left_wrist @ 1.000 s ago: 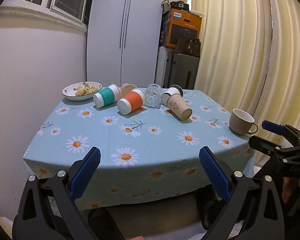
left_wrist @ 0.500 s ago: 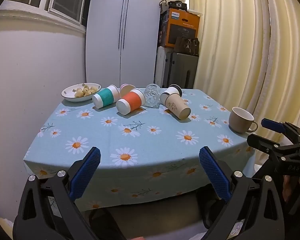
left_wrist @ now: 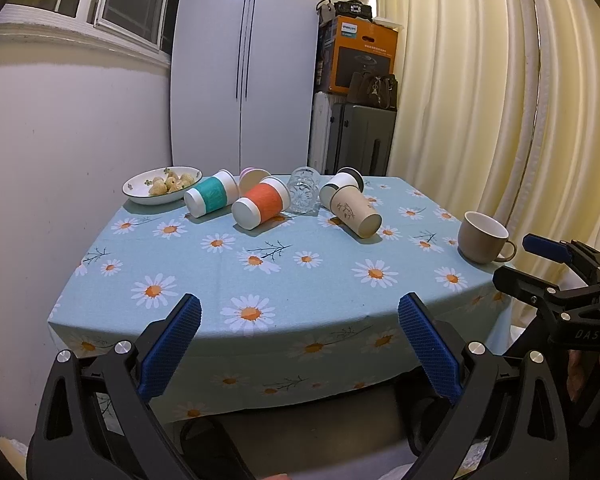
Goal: Flip cup upright
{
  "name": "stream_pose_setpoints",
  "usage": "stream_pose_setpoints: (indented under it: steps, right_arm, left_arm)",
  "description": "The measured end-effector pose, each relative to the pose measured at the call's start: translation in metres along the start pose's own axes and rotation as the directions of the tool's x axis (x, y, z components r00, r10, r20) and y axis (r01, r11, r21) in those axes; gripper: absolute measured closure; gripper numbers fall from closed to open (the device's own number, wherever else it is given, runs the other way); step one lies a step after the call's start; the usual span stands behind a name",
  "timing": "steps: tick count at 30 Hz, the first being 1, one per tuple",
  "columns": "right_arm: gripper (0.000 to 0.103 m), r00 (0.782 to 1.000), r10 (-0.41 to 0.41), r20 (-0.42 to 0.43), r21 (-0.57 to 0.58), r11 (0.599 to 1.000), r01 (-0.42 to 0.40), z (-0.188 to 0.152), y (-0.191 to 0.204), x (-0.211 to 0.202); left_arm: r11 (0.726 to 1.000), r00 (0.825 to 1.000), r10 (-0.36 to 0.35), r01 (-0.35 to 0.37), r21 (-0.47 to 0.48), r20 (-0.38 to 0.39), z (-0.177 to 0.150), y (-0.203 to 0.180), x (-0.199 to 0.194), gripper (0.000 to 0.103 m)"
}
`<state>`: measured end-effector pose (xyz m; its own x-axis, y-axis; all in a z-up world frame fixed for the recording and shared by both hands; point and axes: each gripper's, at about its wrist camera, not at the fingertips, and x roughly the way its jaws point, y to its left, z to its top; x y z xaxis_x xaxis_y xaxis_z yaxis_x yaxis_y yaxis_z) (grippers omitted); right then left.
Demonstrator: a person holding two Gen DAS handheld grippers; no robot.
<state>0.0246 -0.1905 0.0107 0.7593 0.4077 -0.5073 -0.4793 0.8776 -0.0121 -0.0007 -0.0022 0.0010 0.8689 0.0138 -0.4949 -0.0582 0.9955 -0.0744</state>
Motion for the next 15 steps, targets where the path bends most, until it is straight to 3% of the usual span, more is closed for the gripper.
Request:
stream_pose_setpoints:
  steps: [15]
  right_arm:
    - [0.009, 1.0, -0.003, -0.006, -0.001, 1.0, 0.003, -0.0017, -0.0015, 0.0014]
  left_arm:
    - [1.0, 1.0, 0.0, 0.0, 0.0, 0.002, -0.0006, 0.0004, -0.0002, 0.007]
